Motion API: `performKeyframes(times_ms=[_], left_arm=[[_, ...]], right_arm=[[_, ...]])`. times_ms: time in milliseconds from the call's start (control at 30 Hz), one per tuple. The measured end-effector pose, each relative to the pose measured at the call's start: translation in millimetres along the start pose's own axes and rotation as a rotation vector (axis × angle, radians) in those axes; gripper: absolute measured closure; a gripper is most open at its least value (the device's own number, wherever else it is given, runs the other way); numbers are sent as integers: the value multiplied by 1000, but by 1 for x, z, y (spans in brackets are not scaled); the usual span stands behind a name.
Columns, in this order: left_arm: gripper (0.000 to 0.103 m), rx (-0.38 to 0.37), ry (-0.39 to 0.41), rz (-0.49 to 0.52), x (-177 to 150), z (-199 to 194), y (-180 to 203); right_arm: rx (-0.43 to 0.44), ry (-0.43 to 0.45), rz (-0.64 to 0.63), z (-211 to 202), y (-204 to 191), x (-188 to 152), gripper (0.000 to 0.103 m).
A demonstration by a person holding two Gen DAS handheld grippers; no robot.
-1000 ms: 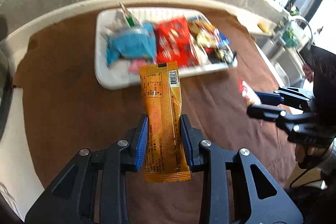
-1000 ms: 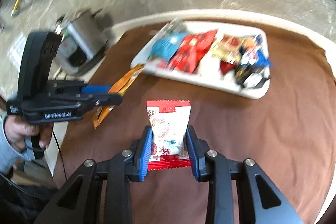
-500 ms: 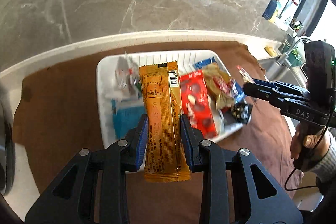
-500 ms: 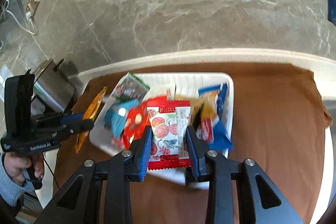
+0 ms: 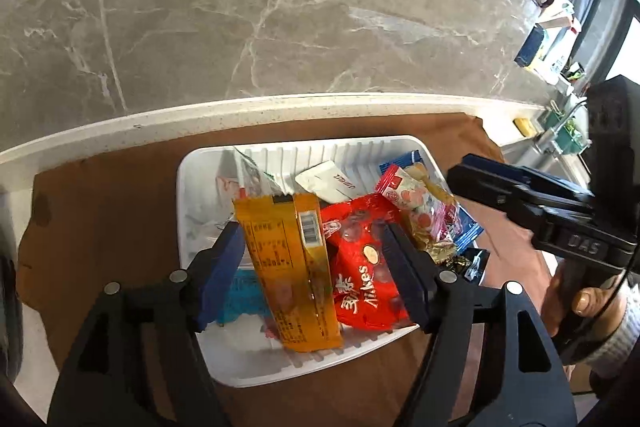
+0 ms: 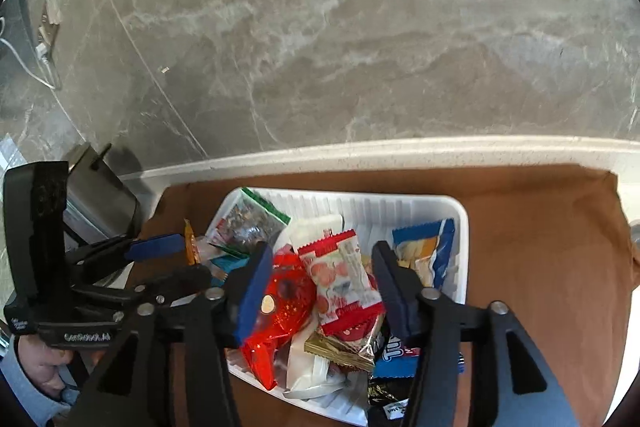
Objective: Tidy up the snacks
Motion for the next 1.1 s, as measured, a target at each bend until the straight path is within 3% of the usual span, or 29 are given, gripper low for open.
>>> performKeyframes(times_ms=[367, 700, 933, 1100], left_arm=[[31, 82, 60, 18, -14, -49, 16], [23, 132, 106, 55, -28, -100, 37], [9, 163, 141, 97, -32, -132, 55], [8, 176, 153, 124, -35, -145, 64]], right_arm=[[-25, 76, -22, -56, -14, -20, 36], [-80, 136, -19, -107, -21, -38, 17], [-101, 173, -20, -133, -26, -40, 13], [-104, 192, -22, -145, -31, -41, 13]])
Point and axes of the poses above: each gripper's, at about its wrist camera, not at the fingertips, and z roughly the way its jaws point, y to its right, x to its top, the point moved 9 cm from there along z, roughly the way its jaws point, and after that the axes turned 1 degree about -y, right-handed, at the moved point
